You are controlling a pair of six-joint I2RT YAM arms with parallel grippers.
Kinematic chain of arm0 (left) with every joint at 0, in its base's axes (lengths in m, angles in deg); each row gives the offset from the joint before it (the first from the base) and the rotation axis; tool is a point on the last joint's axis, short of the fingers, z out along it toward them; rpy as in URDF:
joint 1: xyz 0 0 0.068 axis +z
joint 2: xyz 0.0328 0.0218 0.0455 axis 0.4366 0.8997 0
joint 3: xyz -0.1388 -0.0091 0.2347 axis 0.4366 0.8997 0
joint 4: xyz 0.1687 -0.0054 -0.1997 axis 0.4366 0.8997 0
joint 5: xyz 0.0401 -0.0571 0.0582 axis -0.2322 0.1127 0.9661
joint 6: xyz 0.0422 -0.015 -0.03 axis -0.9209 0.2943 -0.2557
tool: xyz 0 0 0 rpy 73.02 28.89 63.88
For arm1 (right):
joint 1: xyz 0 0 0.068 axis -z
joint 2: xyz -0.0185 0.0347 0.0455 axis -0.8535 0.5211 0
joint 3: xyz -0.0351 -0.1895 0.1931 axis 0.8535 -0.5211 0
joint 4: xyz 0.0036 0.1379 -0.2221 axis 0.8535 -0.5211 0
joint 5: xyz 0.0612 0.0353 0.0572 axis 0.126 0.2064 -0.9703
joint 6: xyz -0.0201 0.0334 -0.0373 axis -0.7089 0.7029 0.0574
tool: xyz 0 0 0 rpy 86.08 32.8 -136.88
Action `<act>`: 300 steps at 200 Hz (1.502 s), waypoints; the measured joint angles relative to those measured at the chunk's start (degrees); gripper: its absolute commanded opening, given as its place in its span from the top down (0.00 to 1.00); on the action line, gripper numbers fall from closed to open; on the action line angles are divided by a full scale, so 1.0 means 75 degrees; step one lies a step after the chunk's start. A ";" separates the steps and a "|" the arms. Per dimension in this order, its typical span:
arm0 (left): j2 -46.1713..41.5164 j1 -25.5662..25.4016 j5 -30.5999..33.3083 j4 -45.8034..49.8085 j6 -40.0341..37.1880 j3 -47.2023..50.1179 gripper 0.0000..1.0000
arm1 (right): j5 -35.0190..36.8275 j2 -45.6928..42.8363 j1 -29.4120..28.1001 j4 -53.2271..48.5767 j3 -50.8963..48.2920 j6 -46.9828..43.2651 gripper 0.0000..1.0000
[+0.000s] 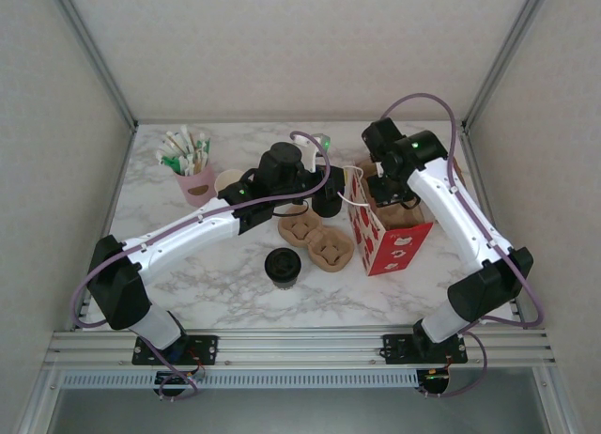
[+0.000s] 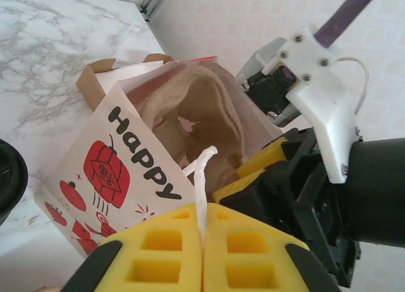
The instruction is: Pack the takeout coffee
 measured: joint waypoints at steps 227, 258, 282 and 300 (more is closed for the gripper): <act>0.0000 0.0000 0.0029 0.0125 0.0003 0.0012 1.00 | -0.0507 0.0003 0.0274 0.0356 -0.0947 0.0140 0.68; 0.0000 0.0000 0.0029 0.0122 0.0003 0.0117 1.00 | -0.0734 0.0015 0.0323 0.0548 -0.1145 0.0140 0.67; 0.0000 0.0000 0.0032 0.0119 0.0006 0.0181 1.00 | -0.0866 0.0015 0.0332 0.0697 -0.1390 0.0143 0.67; 0.0000 0.0000 0.0052 0.0114 0.0006 0.0198 1.00 | -0.0901 0.0015 0.0335 0.0842 -0.1606 0.0172 0.68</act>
